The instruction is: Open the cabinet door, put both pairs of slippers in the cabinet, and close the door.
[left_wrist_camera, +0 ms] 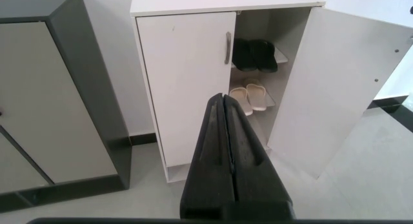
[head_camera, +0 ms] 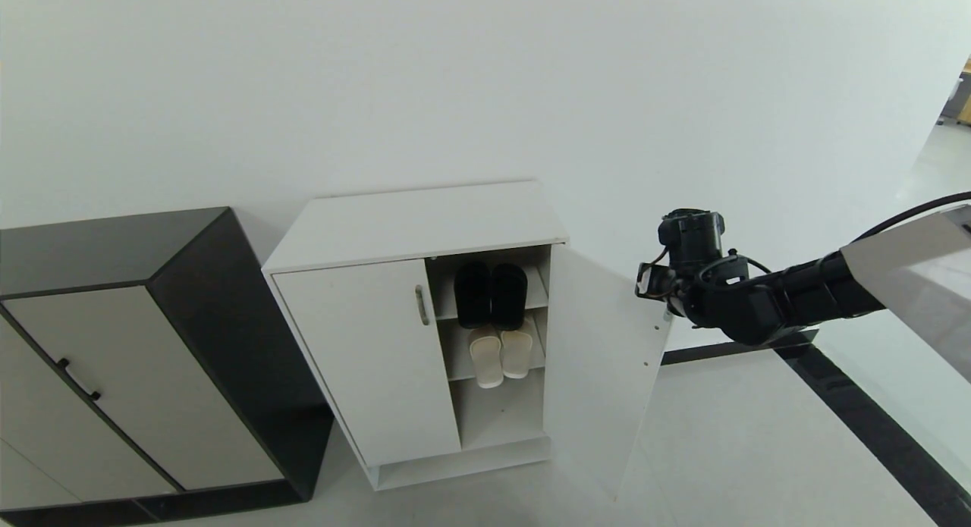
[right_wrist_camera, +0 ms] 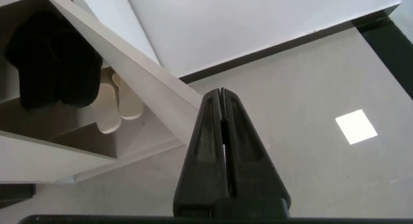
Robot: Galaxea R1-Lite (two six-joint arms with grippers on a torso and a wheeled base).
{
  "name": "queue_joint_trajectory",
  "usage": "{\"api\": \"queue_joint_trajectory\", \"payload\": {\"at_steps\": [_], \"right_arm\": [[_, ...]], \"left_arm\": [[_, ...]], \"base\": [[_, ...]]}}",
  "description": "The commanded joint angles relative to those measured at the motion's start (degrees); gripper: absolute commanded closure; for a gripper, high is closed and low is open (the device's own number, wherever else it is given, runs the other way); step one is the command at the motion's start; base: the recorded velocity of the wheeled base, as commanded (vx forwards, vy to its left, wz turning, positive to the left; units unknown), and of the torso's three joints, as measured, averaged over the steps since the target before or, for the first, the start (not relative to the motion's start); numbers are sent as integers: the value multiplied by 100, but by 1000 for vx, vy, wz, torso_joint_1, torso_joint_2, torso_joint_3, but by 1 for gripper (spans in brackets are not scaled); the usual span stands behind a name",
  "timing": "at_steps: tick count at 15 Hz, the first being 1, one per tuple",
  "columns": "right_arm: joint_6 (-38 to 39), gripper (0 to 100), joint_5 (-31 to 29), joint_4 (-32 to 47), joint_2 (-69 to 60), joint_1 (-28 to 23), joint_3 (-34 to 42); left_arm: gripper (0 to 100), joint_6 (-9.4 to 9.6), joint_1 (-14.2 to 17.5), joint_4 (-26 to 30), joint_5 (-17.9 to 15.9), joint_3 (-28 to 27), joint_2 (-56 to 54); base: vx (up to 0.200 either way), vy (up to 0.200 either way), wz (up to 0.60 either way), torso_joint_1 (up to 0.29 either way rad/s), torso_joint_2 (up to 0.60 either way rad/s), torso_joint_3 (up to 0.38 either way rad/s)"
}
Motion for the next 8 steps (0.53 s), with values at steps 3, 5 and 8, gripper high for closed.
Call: {"api": "queue_joint_trajectory", "payload": {"at_steps": [3, 5, 8], "right_arm": [[0, 100, -5, 1, 172, -4, -3], [-9, 100, -13, -7, 260, -4, -12], [0, 100, -13, -16, 321, -30, -91]], "left_arm": [[100, -2, 1, -1, 4, 0, -1], [100, -2, 1, -1, 4, 0, -1], [100, -2, 1, -1, 4, 0, -1]], "base": [[0, 0, 0, 0, 0, 0], [0, 0, 0, 0, 0, 0], [0, 0, 0, 0, 0, 0]]}}
